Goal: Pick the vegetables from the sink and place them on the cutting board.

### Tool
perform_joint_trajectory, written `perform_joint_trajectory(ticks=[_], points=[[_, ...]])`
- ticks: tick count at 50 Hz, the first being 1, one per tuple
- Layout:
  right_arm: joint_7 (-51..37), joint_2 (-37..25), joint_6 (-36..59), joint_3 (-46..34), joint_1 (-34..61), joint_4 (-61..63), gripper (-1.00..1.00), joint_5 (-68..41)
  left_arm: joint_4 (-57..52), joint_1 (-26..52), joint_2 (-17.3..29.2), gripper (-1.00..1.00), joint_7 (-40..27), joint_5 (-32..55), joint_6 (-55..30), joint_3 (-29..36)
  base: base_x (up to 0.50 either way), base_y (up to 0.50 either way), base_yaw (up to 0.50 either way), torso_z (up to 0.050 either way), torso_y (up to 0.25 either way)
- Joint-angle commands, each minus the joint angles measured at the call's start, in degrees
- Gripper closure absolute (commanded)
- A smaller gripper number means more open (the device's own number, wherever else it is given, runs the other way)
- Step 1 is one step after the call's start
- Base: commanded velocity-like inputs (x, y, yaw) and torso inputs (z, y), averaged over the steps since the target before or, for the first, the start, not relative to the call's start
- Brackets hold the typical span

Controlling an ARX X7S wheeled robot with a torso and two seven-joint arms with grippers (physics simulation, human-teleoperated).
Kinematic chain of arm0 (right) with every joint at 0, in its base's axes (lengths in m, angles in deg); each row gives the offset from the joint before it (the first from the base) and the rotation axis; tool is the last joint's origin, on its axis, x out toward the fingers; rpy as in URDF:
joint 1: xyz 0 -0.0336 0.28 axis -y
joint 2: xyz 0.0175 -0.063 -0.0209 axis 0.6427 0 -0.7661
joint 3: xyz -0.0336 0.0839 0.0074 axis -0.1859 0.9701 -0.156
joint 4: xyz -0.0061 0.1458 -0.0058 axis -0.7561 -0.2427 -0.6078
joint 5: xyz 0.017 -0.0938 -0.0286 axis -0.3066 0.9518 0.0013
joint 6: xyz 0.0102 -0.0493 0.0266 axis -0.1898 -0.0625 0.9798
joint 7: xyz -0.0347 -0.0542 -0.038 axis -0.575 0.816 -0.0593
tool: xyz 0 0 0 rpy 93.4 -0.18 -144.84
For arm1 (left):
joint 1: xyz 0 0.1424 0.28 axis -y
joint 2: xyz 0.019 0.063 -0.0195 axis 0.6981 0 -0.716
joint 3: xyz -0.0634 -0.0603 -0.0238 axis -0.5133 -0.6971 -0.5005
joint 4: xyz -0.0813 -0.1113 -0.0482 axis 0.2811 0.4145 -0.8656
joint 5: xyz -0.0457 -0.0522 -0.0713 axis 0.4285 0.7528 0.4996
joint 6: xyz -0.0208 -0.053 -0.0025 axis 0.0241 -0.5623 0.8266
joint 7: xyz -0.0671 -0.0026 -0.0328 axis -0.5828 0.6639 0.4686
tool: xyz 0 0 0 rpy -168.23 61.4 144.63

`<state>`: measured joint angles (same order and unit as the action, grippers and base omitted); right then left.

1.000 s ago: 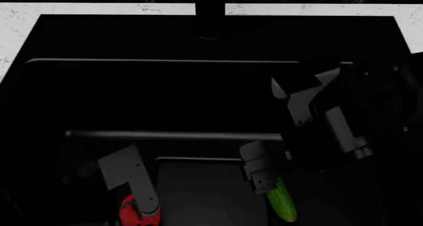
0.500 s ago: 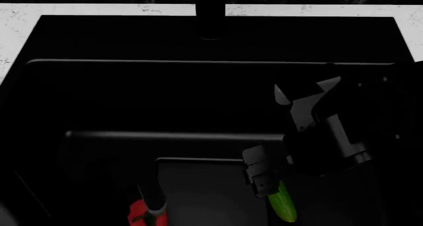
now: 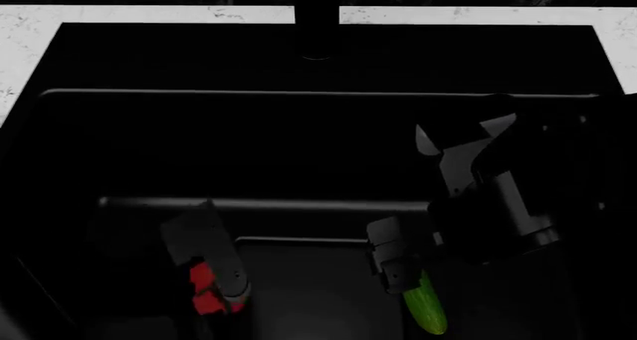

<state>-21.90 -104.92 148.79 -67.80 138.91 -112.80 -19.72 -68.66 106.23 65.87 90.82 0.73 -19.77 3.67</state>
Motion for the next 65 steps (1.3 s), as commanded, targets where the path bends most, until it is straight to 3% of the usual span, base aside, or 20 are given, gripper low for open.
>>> perform_joint_trajectory(ticks=[1, 12, 20, 25, 46, 65], points=[[-0.6, 0.23, -0.12, -0.11, 0.06, -0.37, -1.0, -0.38, -5.17, -0.84, 1.39, 1.0, -9.67, -6.45, 2.53, -7.27, 0.0, 0.0, 0.0, 0.0, 0.0], [0.11, 1.88, -0.73, -0.93, 0.19, -2.84, -1.0, 0.47, -7.16, -1.23, 2.16, 1.0, -12.15, -5.39, 3.07, -10.79, 0.0, 0.0, 0.0, 0.0, 0.0], [2.75, 5.55, -1.46, -2.68, 0.88, -10.46, -1.0, 2.67, -5.16, 0.28, -0.14, 1.0, -19.08, -5.05, 0.47, -16.83, 0.0, 0.0, 0.0, 0.0, 0.0], [4.28, 7.59, -3.36, -3.66, 1.18, -14.57, -1.0, 4.54, -6.43, -0.81, 0.47, 1.0, -18.86, -4.82, 0.35, -16.42, 0.0, 0.0, 0.0, 0.0, 0.0], [25.53, 23.26, -15.45, -14.7, -1.81, -39.94, -1.0, 18.36, -8.32, -1.6, 0.9, 1.0, -19.37, -4.22, 0.12, -16.79, 0.0, 0.0, 0.0, 0.0, 0.0], [25.39, 22.63, -18.54, -12.29, -8.35, -40.64, -1.0, 20.07, -7.08, -2.34, 0.58, 1.0, -19.24, -4.42, 1.24, -15.89, 0.0, 0.0, 0.0, -0.001, 0.0]])
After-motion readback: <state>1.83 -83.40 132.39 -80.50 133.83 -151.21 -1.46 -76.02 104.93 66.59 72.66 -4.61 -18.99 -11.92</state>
